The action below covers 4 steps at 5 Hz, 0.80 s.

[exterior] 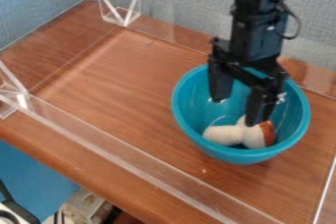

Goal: Put the mushroom in the blue bowl

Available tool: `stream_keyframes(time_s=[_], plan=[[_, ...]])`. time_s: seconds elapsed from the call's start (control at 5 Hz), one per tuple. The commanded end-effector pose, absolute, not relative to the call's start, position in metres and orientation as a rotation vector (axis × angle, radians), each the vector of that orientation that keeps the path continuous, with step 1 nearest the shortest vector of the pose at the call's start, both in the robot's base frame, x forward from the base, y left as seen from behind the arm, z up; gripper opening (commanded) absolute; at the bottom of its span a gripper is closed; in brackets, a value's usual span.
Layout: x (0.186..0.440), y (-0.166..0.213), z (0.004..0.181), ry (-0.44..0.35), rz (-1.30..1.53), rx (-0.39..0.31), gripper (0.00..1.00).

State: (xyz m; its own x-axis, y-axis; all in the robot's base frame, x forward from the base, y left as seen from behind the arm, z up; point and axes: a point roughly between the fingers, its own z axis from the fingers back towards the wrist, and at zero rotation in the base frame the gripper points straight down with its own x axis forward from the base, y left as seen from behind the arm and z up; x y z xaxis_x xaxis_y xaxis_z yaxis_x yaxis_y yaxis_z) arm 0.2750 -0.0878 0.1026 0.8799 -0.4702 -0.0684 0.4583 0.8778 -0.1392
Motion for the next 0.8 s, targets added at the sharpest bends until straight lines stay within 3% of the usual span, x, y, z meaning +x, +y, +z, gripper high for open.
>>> stream_keyframes(time_s=[0.0,0.4,0.6], plan=[[0.291,-0.101,0.146,-0.009,-0.409,-0.101,1.0],[0.298,-0.103,0.17,-0.037,-0.257,-0.052,1.0],[0.293,-0.092,0.164,-0.044,-0.266,-0.042,1.0]])
